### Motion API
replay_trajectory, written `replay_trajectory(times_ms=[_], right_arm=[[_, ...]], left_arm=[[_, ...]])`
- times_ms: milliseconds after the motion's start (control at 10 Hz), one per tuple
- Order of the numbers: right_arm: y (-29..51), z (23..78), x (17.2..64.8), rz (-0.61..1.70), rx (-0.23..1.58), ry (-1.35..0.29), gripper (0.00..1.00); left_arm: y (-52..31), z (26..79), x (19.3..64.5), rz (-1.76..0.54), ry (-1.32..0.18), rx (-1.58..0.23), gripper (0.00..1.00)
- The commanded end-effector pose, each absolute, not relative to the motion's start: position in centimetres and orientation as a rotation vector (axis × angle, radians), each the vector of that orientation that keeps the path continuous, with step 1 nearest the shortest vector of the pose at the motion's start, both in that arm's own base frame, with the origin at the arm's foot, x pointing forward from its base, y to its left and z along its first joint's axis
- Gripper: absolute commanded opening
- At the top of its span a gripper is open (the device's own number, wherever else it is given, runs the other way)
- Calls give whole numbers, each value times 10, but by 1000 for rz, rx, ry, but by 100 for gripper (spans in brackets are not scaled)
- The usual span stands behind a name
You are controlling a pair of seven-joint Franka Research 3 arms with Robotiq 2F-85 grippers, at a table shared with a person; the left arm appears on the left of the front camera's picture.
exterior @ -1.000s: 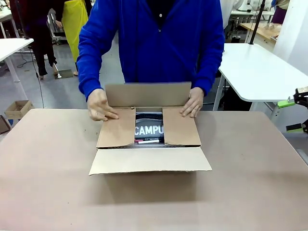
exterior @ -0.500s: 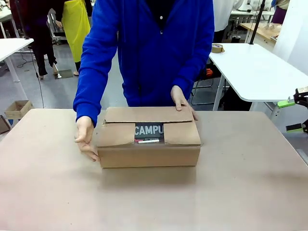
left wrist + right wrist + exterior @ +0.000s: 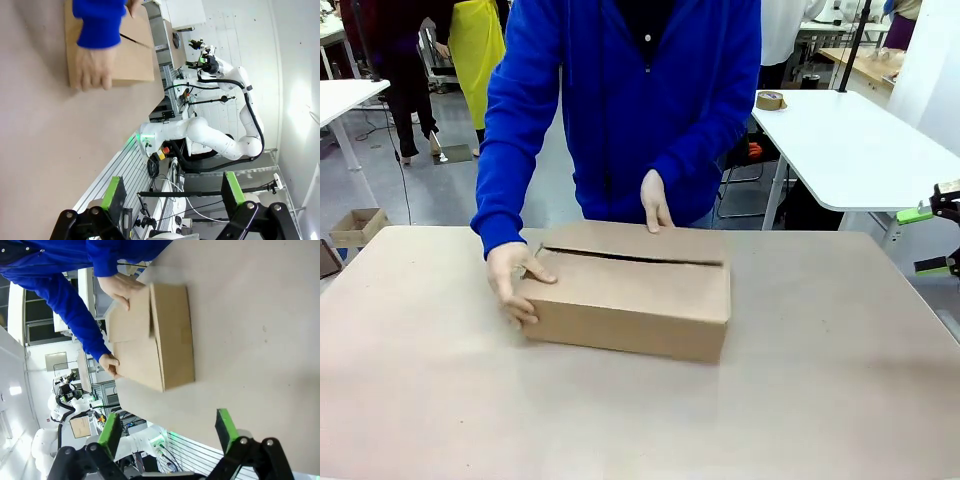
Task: Pack the gift set into the box.
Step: Press and hold the closed box until the human finishes sealing it.
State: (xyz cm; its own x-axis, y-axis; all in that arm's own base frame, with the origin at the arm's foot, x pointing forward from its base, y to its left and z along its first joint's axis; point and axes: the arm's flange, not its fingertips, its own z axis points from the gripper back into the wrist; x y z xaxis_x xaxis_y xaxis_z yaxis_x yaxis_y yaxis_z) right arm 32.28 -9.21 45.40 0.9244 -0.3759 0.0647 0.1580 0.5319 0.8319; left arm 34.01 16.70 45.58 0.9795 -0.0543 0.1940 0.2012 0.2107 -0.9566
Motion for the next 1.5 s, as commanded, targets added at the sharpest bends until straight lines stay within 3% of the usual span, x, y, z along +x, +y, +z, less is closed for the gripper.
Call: replay_trajectory(times_ms=[0, 1000, 1200, 1400], right_arm=[[-95, 454, 321, -300, 952, -253, 100], [-92, 454, 323, -322, 960, -249, 100], [-12, 469, 358, 66, 922, -283, 100], [77, 472, 388, 597, 965, -354, 100]], left_arm=[[166, 454, 335, -193, -128, -1350, 100], [167, 456, 340, -178, -128, -1348, 100], [77, 483, 372, -515, -165, -1204, 100], [-39, 481, 393, -897, -337, -1103, 100]])
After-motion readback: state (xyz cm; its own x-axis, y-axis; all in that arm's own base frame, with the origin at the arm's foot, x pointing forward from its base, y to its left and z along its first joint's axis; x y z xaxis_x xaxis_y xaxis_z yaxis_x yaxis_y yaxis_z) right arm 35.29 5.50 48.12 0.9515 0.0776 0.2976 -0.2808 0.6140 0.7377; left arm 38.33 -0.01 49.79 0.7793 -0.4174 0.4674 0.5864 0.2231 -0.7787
